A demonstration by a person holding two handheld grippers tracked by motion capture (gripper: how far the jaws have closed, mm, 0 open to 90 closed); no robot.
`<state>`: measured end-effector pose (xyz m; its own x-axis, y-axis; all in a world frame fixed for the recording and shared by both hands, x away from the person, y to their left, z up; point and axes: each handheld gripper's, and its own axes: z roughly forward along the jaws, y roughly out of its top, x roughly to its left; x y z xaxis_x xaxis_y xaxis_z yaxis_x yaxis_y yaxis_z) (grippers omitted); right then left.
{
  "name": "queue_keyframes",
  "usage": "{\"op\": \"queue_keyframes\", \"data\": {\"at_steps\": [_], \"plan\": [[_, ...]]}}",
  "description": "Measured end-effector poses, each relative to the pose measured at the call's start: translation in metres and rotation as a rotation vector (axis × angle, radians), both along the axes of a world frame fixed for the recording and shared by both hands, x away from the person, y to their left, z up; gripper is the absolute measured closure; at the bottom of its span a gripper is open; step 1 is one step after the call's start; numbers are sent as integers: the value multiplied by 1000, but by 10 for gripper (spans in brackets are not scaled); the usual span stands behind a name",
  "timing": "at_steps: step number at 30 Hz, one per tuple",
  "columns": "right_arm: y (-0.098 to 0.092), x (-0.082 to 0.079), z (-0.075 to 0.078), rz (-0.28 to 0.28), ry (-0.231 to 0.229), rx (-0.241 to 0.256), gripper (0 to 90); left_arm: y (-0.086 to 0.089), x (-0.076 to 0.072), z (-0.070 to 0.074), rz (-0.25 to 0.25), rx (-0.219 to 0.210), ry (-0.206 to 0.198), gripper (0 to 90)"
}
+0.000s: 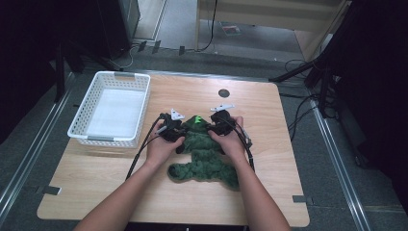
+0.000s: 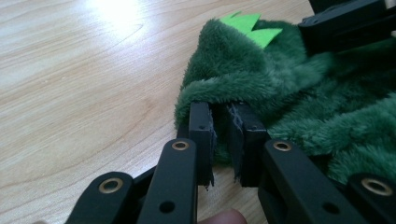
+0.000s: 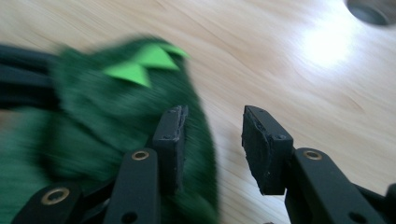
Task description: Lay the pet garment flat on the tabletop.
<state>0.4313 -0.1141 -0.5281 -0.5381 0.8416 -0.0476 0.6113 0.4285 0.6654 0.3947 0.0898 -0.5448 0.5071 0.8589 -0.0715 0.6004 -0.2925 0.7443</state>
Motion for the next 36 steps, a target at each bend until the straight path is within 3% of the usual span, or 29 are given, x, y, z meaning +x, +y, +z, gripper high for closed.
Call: {"op": "queue_keyframes", "data": {"at_steps": [1, 4, 7, 8, 9, 10, 11, 14, 16, 17, 18, 19, 20, 21, 23, 25, 28, 31, 33, 36], "plan": [[0, 0, 0, 0, 0, 0, 603, 0, 0, 0, 0, 0, 0, 804], [-14, 2, -5, -71, -33, -31, 646, -1, 1, 0, 17, -11, 4, 782], [-21, 3, -4, -95, -46, -27, 651, -2, 0, 0, 13, -7, 1, 758], [-23, 1, 3, -86, -62, 51, 654, -3, 0, 0, 7, -5, -2, 758], [-23, -1, 9, -64, -80, 99, 683, -5, 0, 0, -3, 3, -9, 758], [-23, -1, 9, -64, -80, 99, 683, -5, 0, 0, -3, 3, -9, 758], [-17, -4, 19, 14, -95, 197, 783, -9, 0, -1, -5, 4, -19, 760], [0, -7, 22, 125, -62, 253, 897, -17, -1, -1, -31, 18, -29, 764], [15, -8, 13, 170, -23, 181, 900, -19, -2, -1, -33, 29, -31, 766], [15, -8, 13, 170, -23, 181, 900, -19, -3, -1, -32, 47, -37, 766], [21, -6, -1, 180, 8, 83, 900, -17, -3, 0, -33, 58, -31, 773], [19, -6, -5, 158, 11, 62, 900, -14, -2, 0, -28, 73, -30, 781], [19, -6, -5, 158, 11, 62, 900, -14, -2, 0, -28, 73, -30, 788], [5, -3, -10, 94, 14, 108, 900, -9, -1, 1, -21, 84, -29, 801], [0, -2, -10, 74, 9, 121, 900, -7, -1, 1, -14, 83, -28, 807], [-11, -1, -12, 37, -7, 130, 900, -5, 1, 1, -5, 80, -27, 812], [-14, -2, -12, 32, -23, 112, 900, -7, 2, 1, 9, 94, -31, 809], [-13, -2, -12, 30, -31, 97, 900, -6, 1, 4, 27, 64, -29, 760], [-14, -2, -12, 40, -23, 108, 900, 2, -3, 12, 39, -24, -57, 737], [-16, -1, -12, 44, -18, 120, 900, 10, -2, 24, 132, -133, -115, 725]]}}
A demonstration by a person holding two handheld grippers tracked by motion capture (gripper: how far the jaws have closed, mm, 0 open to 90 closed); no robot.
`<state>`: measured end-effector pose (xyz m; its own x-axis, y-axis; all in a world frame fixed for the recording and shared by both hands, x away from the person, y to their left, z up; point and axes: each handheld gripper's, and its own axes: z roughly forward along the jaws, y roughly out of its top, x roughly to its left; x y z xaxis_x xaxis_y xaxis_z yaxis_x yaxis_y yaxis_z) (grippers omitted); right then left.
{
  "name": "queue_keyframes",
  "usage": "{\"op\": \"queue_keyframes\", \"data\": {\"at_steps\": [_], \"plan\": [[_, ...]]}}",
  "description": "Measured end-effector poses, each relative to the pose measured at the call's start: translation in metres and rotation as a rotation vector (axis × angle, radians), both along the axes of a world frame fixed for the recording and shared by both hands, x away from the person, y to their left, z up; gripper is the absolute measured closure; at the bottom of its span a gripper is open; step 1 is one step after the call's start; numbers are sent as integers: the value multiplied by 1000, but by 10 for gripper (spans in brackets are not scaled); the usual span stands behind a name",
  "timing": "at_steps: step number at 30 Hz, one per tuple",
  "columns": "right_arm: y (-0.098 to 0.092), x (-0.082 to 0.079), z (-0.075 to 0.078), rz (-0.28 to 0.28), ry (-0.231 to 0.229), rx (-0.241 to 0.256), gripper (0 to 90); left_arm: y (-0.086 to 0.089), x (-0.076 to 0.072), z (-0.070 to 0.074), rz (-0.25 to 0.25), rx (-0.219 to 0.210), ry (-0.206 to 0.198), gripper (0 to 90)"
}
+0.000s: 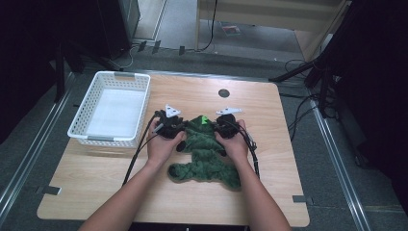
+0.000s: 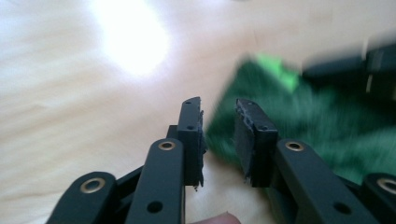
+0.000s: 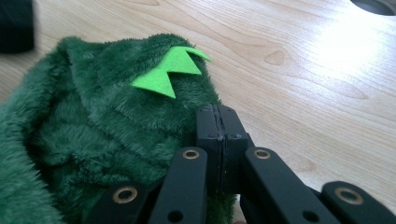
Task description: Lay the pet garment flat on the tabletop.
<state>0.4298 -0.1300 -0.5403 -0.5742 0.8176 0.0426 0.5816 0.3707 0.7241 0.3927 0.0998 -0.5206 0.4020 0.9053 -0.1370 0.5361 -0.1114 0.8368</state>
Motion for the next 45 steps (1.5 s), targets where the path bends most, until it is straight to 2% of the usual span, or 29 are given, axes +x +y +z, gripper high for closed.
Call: {"op": "queue_keyframes", "data": {"at_steps": [2, 3, 4, 6, 7, 8, 9, 10, 11, 12, 13, 15, 17, 18, 21, 23, 26, 27, 31, 33, 35, 36, 37, 38, 40, 41, 42, 43, 45], "plan": [[0, 0, 0, -4, -2, 3, 900, -2, 4, 3, 16, -19, -3, 708], [1, 0, 0, -5, -3, 2, 900, -8, 9, 2, -3, -8, 21, 708], [1, 0, 0, -8, -1, -1, 900, -14, 13, -1, -30, 11, 48, 702], [1, 0, 1, -3, 6, -9, 894, -26, 18, -11, -73, 87, 113, 708], [1, 0, 2, -4, 9, -12, 885, -32, 19, -20, -99, 101, 154, 712], [1, -2, 4, -16, -7, -30, 895, -34, 18, -22, -98, 112, 136, 713], [0, -6, 10, -31, -62, -30, 900, -34, 18, -22, -98, 112, 136, 714], [0, -6, 10, -31, -62, -30, 900, -36, 17, -22, -87, 118, 130, 714], [-2, -15, 25, -25, -129, 67, 900, -38, 17, -23, -83, 111, 133, 714], [-1, -16, 28, -19, -134, 74, 900, -38, 17, -23, -83, 111, 133, 717], [2, -16, 30, 3, -120, 71, 900, -40, 19, -22, -85, 133, 127, 719], [9, -15, 27, 47, -71, 17, 900, -42, 21, -21, -85, 159, 132, 728], [14, -14, 18, 51, -58, -32, 900, -43, 23, -21, -76, 177, 132, 742], [14, -14, 18, 51, -58, -32, 900, -43, 23, -21, -76, 177, 132, 754], [13, -8, 2, 41, -24, -40, 900, -43, 27, -23, -49, 173, 112, 789], [13, -4, -1, 22, -31, -24, 900, -44, 33, -22, -31, 175, 116, 795], [15, 0, -1, 4, -37, -26, 900, -45, 40, -22, -29, 194, 114, 798], [19, 7, -1, -14, -48, -44, 900, -46, 46, -21, -26, 203, 120, 794], [20, 18, -1, -42, -34, -25, 900, -45, 52, -19, 0, 232, 112, 745], [20, 19, -1, -43, -30, -22, 900, -42, 51, -17, 13, 218, 90, 721], [18, 18, 3, -46, -15, 19, 896, -34, 43, -9, 42, 172, 47, 644], [15, 15, 7, -34, -26, 64, 876, -31, 39, -5, 48, 147, 30, 635], [12, 11, 12, -25, -52, 100, 862, -31, 39, -5, 48, 147, 30, 630], [9, 6, 19, -27, -77, 120, 861, -24, 27, 5, 38, 94, -15, 618], [3, -7, 34, -7, -126, 152, 854, -18, 11, 14, 22, 70, -62, 610], [0, -14, 40, 8, -144, 160, 851, -18, 11, 14, 22, 70, -62, 605], [-3, -21, 46, 20, -150, 163, 850, -15, 4, 17, 11, 57, -74, 598], [-5, -28, 50, 31, -150, 162, 850, -10, -7, 16, -13, 48, -52, 598], [-7, -41, 52, 54, -122, 169, 842, -11, -15, 10, -54, 49, -4, 588]]}}
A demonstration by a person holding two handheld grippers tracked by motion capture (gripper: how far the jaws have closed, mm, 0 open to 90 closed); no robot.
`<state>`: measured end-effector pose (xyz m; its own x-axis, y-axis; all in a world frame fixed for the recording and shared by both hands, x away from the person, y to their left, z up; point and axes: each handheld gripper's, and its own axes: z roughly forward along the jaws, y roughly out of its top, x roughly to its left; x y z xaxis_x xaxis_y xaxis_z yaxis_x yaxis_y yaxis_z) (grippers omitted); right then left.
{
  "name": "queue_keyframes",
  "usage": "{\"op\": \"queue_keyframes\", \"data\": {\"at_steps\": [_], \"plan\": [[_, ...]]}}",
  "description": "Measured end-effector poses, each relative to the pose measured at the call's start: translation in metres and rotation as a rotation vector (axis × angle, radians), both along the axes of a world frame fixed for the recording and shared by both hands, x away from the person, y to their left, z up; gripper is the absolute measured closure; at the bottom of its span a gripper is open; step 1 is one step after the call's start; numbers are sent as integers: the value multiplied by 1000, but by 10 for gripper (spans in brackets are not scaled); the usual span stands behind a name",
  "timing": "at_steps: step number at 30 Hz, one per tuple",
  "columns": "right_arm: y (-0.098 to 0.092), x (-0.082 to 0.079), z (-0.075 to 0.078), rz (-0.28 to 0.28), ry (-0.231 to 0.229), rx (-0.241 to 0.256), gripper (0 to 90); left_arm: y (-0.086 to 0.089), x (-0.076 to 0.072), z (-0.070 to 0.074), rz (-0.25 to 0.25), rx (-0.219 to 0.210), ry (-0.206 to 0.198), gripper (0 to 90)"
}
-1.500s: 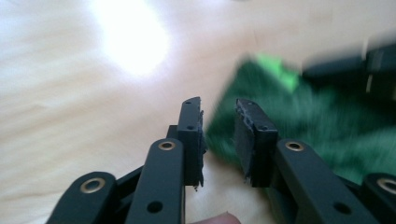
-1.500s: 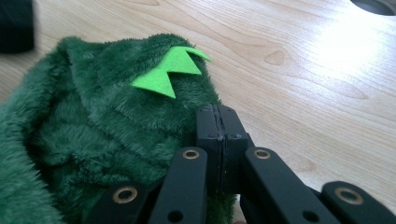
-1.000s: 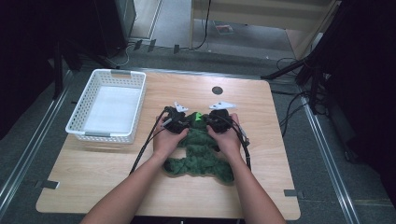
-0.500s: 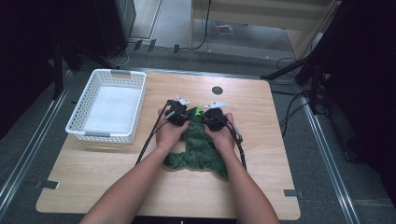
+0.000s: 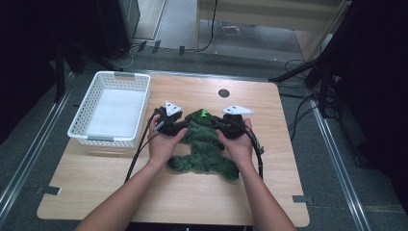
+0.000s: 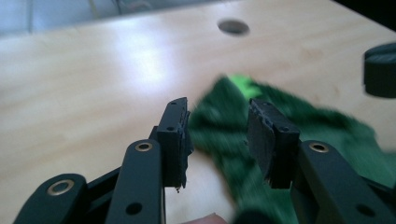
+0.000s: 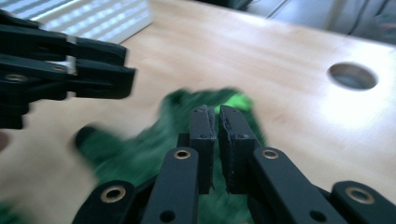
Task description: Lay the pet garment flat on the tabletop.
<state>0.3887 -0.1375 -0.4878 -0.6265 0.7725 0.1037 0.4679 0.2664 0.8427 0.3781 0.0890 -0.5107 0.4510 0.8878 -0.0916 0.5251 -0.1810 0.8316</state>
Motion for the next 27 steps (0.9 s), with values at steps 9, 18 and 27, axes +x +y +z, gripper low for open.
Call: {"op": "queue_keyframes", "data": {"at_steps": [9, 18, 27], "plan": [[4, -29, -31, 65, 94, -116, 805, -15, -15, -26, -23, 159, 104, 617], [-4, -28, -51, 12, 114, -142, 854, -10, -13, -32, -4, 178, 103, 749], [-34, -22, -23, -16, 112, 31, 757, 2, -14, -32, -32, 59, 80, 640]]}}
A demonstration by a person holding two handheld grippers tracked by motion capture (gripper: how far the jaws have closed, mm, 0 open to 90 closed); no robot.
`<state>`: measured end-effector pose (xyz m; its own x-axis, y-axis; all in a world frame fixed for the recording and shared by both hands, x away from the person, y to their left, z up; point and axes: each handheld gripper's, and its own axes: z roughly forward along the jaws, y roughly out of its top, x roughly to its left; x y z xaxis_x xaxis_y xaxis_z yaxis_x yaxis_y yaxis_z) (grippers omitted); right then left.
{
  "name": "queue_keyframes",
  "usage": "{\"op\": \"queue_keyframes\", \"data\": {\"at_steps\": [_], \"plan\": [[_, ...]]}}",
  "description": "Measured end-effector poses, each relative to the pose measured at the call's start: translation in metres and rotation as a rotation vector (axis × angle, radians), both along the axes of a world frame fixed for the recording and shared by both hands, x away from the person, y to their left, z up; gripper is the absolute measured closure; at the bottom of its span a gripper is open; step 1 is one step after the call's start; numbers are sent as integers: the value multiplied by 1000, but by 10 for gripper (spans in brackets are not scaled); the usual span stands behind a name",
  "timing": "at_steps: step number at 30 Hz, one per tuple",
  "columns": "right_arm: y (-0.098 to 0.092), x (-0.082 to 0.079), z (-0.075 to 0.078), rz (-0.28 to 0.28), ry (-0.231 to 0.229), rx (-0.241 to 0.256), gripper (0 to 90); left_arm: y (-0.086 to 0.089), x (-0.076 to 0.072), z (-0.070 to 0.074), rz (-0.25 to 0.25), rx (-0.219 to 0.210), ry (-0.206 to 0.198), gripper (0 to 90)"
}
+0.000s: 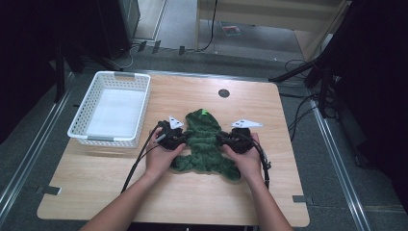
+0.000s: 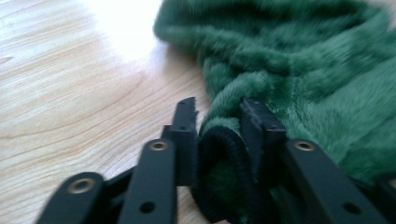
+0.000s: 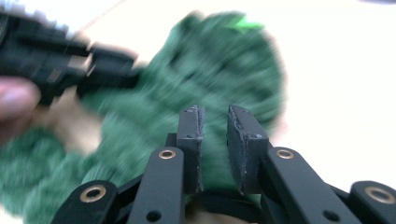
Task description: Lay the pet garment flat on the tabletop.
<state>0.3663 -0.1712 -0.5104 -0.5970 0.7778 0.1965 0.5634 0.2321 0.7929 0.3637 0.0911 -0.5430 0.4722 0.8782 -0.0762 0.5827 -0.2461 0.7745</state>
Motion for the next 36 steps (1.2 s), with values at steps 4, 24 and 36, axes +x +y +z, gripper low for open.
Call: {"op": "queue_keyframes", "data": {"at_steps": [4, 24, 36], "plan": [[-8, 8, 4, -77, 6, 44, 693, 0, -5, 3, 36, 10, -31, 545], [9, -62, -3, 12, -7, -80, 581, -15, -62, 17, -108, -71, -50, 527], [22, -68, -13, 152, 75, -142, 730, -42, -57, -2, -60, 111, 3, 678]]}}
